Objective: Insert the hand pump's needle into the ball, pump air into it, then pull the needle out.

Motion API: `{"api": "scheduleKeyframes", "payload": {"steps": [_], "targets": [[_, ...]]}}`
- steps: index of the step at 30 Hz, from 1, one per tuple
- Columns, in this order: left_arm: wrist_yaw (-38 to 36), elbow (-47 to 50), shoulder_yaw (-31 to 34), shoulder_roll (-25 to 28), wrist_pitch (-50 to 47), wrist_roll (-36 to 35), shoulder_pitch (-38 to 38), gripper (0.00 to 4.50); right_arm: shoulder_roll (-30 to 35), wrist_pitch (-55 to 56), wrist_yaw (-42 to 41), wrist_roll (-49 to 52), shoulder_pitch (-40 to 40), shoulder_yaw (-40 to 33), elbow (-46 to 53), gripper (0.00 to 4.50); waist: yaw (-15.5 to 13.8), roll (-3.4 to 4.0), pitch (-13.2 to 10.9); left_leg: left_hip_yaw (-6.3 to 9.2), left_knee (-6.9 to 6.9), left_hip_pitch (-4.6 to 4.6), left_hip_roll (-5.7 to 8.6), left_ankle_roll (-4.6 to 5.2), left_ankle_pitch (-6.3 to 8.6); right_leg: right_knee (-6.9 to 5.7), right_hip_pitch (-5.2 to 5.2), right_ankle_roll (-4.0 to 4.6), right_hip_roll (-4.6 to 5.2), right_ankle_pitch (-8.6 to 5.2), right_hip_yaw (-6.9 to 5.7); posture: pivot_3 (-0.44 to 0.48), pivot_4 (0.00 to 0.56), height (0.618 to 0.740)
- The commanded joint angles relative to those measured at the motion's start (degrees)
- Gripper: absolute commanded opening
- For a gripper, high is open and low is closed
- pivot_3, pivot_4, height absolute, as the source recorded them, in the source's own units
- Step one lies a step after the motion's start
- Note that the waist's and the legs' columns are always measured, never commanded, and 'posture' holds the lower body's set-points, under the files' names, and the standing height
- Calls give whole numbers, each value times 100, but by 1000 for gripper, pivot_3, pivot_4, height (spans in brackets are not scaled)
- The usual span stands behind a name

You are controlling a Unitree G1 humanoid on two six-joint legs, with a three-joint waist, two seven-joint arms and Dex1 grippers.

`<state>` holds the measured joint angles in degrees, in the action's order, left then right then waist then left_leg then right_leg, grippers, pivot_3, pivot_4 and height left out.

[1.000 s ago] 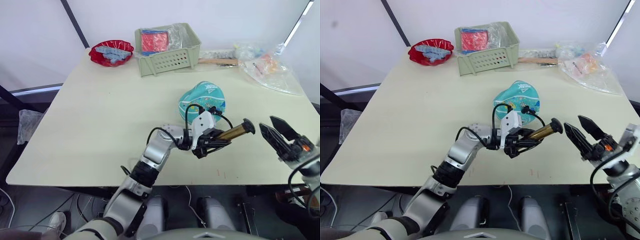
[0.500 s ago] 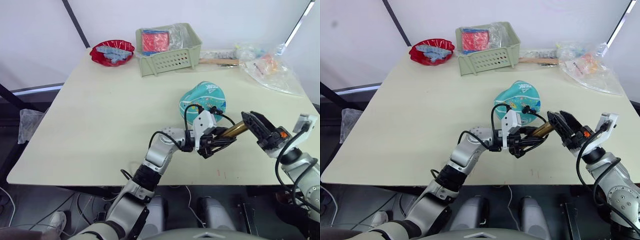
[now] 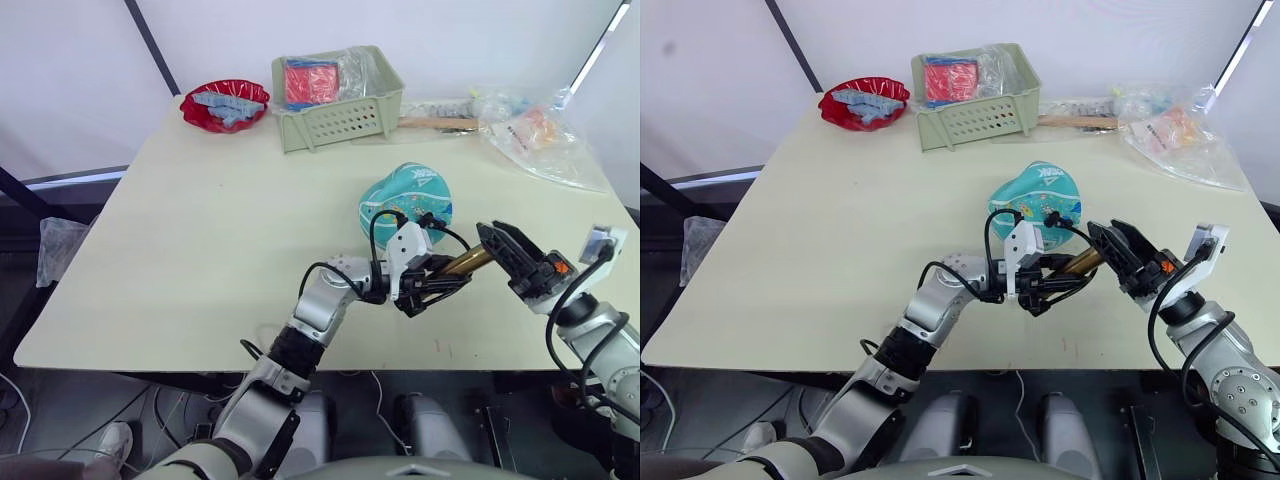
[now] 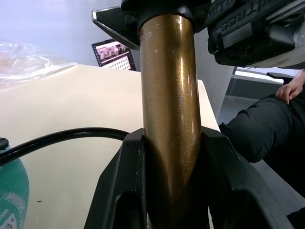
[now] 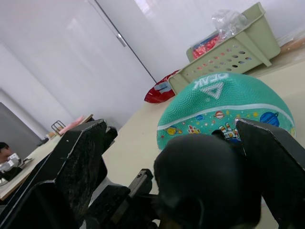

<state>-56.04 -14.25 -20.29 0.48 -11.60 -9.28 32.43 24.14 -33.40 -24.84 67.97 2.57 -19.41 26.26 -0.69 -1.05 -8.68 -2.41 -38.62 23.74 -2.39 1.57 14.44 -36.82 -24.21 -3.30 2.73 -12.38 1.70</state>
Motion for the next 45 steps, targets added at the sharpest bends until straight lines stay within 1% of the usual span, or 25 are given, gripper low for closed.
{"api": "scheduleKeyframes", "payload": {"steps": [1,10,25,26,27,28,31,32,40,44,45], "targets": [[1,132,44,-102,183,-133,117,1003,2,36,-90,76,-77,-31,89,4500,1,0,0,0,0,0,0,0,0,0,0,0,0,0,0,0,150,735],[-2,37,18,-46,225,-82,90,1003,6,18,-173,107,-136,-36,53,4500,1,0,0,2,0,0,0,0,0,0,0,0,0,0,-1,0,150,735],[79,-109,2,-96,262,-36,117,1003,-64,3,-156,105,-124,51,102,4500,1,0,0,2,0,0,0,0,0,0,0,0,0,0,-2,0,150,735],[80,-116,1,-95,263,-35,115,1003,-83,16,-147,100,-140,51,94,3948,1,0,0,2,0,1,0,0,0,0,0,0,0,0,-2,0,150,735],[83,-123,1,-94,263,-33,114,1003,-93,31,-154,81,-150,54,85,3744,-1,0,0,2,0,1,0,0,0,0,0,0,0,0,-2,0,150,735],[85,-132,2,-93,266,-29,112,1003,-102,55,-170,36,-160,61,61,3340,-1,0,0,2,0,0,0,0,0,0,0,0,0,0,-2,0,150,735],[91,-157,2,-83,274,-23,112,1003,-120,82,-205,-22,-173,73,17,1946,1,0,0,2,0,0,0,0,0,0,0,0,0,0,-2,0,150,735],[93,-159,4,-80,273,-23,112,1003,-124,82,-213,-37,-178,76,13,1674,1,0,0,3,0,0,0,0,0,0,0,0,0,0,-2,0,150,735],[80,-192,17,-58,266,-41,75,1003,-163,89,-226,-155,-239,105,-20,1676,2,0,0,3,0,1,0,0,0,0,0,0,0,0,-3,0,150,735],[121,-171,73,-50,276,-58,54,1003,-54,102,-343,-317,-240,121,21,1676,2,0,0,4,0,1,0,0,0,0,0,0,0,0,-3,0,150,735],[116,-164,79,-38,279,-56,56,2022,1,106,-385,-395,-223,128,41,1676,2,0,0,4,0,1,0,0,0,0,0,0,0,-1,-3,0,150,735]]}}
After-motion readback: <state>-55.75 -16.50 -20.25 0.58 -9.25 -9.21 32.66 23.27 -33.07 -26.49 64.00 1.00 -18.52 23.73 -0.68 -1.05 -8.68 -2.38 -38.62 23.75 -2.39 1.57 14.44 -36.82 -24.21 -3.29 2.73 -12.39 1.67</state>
